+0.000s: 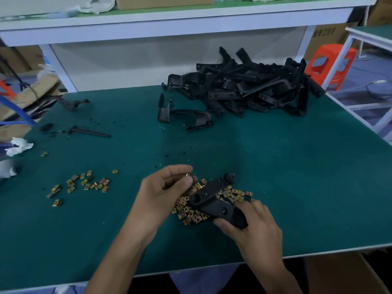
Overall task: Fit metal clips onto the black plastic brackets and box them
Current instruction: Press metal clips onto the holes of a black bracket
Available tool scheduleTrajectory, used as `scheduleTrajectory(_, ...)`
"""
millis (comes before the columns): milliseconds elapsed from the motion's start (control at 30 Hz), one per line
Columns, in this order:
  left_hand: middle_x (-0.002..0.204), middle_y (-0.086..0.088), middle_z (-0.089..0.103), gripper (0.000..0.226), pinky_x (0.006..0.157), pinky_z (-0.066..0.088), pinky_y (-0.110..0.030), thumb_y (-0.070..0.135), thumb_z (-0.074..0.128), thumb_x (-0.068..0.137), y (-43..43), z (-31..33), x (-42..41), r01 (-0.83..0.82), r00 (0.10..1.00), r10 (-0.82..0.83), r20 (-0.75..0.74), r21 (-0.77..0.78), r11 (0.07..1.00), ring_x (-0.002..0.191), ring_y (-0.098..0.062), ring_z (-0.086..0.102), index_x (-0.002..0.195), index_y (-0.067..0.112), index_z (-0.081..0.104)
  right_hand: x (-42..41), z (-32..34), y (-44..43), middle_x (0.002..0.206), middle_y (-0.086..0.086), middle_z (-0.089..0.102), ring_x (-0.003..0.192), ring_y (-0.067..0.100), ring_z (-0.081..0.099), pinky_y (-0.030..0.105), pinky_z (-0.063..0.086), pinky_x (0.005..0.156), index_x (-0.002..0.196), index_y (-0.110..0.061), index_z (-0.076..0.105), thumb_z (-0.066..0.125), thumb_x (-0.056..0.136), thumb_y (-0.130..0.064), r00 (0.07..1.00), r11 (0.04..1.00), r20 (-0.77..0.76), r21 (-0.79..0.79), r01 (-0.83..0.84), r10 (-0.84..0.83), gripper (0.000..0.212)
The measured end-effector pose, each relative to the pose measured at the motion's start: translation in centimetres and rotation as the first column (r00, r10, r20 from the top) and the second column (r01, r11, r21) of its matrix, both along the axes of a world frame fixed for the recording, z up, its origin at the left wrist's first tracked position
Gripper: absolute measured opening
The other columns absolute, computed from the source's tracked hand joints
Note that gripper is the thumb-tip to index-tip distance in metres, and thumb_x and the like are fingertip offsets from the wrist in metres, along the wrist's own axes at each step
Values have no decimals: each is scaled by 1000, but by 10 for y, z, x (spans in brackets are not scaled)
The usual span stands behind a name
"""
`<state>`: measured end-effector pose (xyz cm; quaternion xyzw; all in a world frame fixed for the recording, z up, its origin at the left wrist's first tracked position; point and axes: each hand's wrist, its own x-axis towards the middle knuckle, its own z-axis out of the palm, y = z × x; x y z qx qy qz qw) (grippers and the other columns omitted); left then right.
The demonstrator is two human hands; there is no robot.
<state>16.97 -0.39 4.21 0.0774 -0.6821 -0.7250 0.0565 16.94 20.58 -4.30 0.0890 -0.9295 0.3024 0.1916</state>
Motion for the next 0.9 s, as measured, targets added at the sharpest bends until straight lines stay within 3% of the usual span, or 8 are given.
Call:
scheduleTrajectory(200,82,2,69,13,75,50,-16,28,73,80,-2,2,8,83,996,-84,11,16,996,80,-9,61,92,26,78,1,-1,0,79,-13,41,77,11,41,27,29,46,81,-31,55,31,80,-91,999,1000,-35,10,-14,14,64)
scheduleTrajectory(300,86,-5,72,7,77,51,-21,20,78,83,-2,4,11,110,994,-110,22,-9,994,81,-12,64,90,21,77,1,1,-2,78,-13,45,78,11,42,27,31,46,79,-32,59,34,76,-92,1000,1000,-18,15,-4,4,65)
scheduleTrajectory(367,91,-12,75,13,82,50,-28,16,68,79,-2,5,12,96,995,-95,30,-27,995,85,-15,66,86,19,78,1,2,-2,78,-15,43,78,10,42,27,31,47,79,-32,61,40,73,-90,1000,1000,0,26,-5,5,63)
scheduleTrajectory(533,93,-11,76,14,83,50,-30,16,69,82,1,8,15,92,996,-90,25,-81,992,87,-15,66,89,21,79,1,2,-2,77,-13,45,76,15,49,28,33,45,77,-30,62,45,70,-86,1000,998,7,56,-1,1,59)
scheduleTrajectory(633,92,-12,75,19,75,52,-28,21,72,78,0,8,14,66,997,-63,50,-68,995,82,-17,66,96,28,77,2,3,-2,77,-11,49,75,18,53,27,33,45,77,-28,63,43,71,-87,1000,998,-5,67,-7,7,62)
scheduleTrajectory(767,81,-11,74,24,56,48,-16,4,72,90,1,9,13,19,998,-18,56,-29,999,66,-13,63,89,27,76,3,4,-2,78,-11,50,76,18,54,30,38,43,77,-27,64,43,72,-87,1000,998,-11,69,-15,16,64)
scheduleTrajectory(900,75,-11,71,21,53,47,-16,0,69,90,3,10,13,-4,997,6,76,-26,1000,62,-12,60,88,21,75,4,5,-2,78,-9,52,77,19,56,31,40,43,77,-26,65,43,72,-86,1000,997,-10,78,-15,16,65)
